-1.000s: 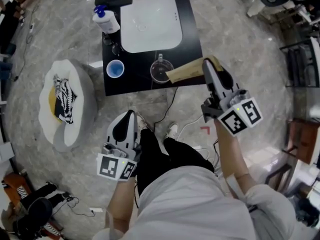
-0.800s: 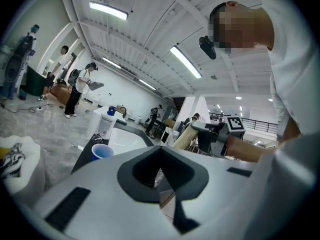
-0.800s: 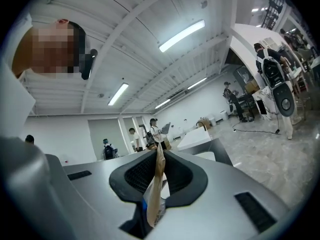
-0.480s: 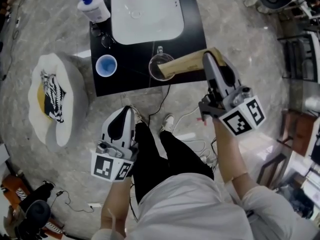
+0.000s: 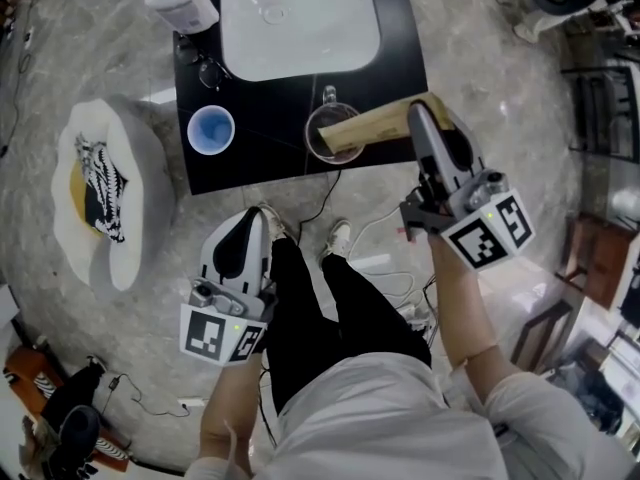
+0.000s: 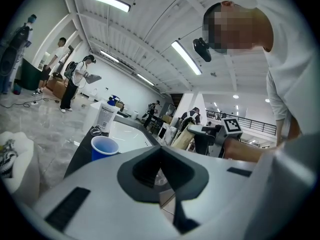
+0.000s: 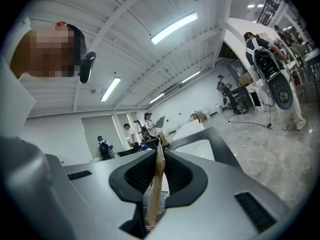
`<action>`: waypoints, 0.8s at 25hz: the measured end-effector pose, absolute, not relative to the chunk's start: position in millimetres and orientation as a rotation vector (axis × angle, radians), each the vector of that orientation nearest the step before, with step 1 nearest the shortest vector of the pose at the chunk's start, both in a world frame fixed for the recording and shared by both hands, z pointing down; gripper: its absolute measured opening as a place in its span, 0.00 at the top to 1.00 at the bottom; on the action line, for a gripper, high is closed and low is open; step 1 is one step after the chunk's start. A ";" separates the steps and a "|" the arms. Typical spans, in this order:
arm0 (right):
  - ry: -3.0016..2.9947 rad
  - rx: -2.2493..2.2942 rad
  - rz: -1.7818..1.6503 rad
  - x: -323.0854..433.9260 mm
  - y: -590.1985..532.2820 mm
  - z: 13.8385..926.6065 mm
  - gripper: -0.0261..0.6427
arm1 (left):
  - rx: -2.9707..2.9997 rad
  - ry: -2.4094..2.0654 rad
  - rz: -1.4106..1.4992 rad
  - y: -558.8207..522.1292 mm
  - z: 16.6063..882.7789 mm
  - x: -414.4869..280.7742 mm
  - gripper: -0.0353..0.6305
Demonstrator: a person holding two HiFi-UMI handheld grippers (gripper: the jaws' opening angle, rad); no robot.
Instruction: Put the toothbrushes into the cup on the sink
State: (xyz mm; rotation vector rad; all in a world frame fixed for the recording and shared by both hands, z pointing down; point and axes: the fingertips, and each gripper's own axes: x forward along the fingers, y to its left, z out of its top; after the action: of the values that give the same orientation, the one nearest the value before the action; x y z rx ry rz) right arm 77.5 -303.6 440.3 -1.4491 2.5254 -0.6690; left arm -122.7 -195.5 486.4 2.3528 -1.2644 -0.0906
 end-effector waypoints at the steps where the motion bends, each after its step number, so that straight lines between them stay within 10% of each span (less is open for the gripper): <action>1: 2.519 -1.452 -0.679 78.2 -303.7 443.6 0.86 | 2.349 -1.258 -0.085 -195.2 489.4 -122.1 0.94; 20: 2.512 -1.435 -0.719 68.8 -316.7 488.6 0.86 | 2.318 -1.221 -0.068 -200.7 522.4 -114.0 0.94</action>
State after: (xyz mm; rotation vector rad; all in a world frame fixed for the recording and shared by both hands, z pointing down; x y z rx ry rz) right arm 68.8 -316.7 488.6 -1.4355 2.5121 -0.7191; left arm -114.0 -200.7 522.4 2.3182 -1.2213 -0.0679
